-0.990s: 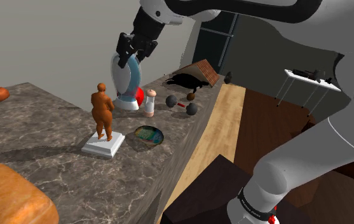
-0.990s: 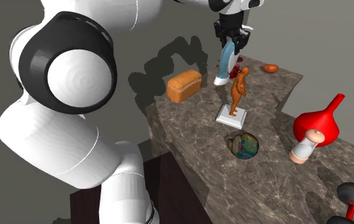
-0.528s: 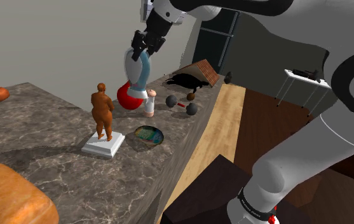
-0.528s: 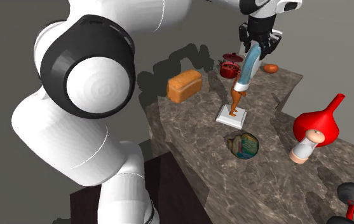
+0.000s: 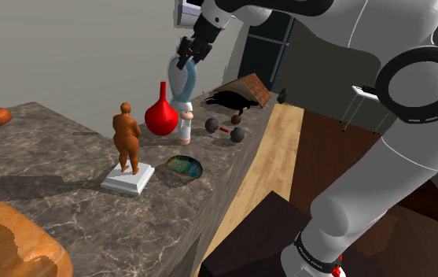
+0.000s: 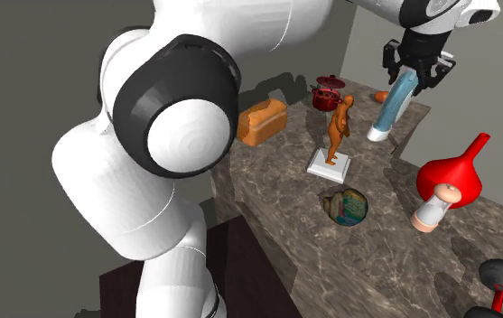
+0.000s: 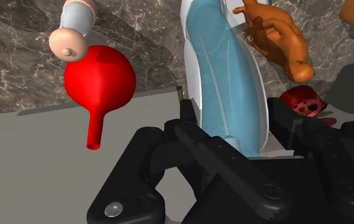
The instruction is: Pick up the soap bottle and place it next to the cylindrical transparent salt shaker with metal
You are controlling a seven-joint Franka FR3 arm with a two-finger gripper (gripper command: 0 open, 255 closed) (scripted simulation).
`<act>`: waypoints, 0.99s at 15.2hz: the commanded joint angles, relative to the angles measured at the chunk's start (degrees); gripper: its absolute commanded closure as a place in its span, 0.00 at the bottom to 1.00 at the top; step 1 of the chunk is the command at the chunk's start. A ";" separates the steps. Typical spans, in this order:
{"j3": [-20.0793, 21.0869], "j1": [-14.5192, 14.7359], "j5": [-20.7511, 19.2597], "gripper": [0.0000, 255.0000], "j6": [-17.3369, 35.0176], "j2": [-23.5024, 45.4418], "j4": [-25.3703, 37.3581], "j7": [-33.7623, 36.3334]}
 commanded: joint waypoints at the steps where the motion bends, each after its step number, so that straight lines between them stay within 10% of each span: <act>1: -1.29 -1.07 0.01 1.00 -0.92 1.96 2.34 -2.38; 11: -5.00 -4.84 -2.16 1.00 -6.98 17.04 21.08 -9.72; 15: -5.07 -5.11 -1.48 1.00 -3.52 15.84 16.37 -10.65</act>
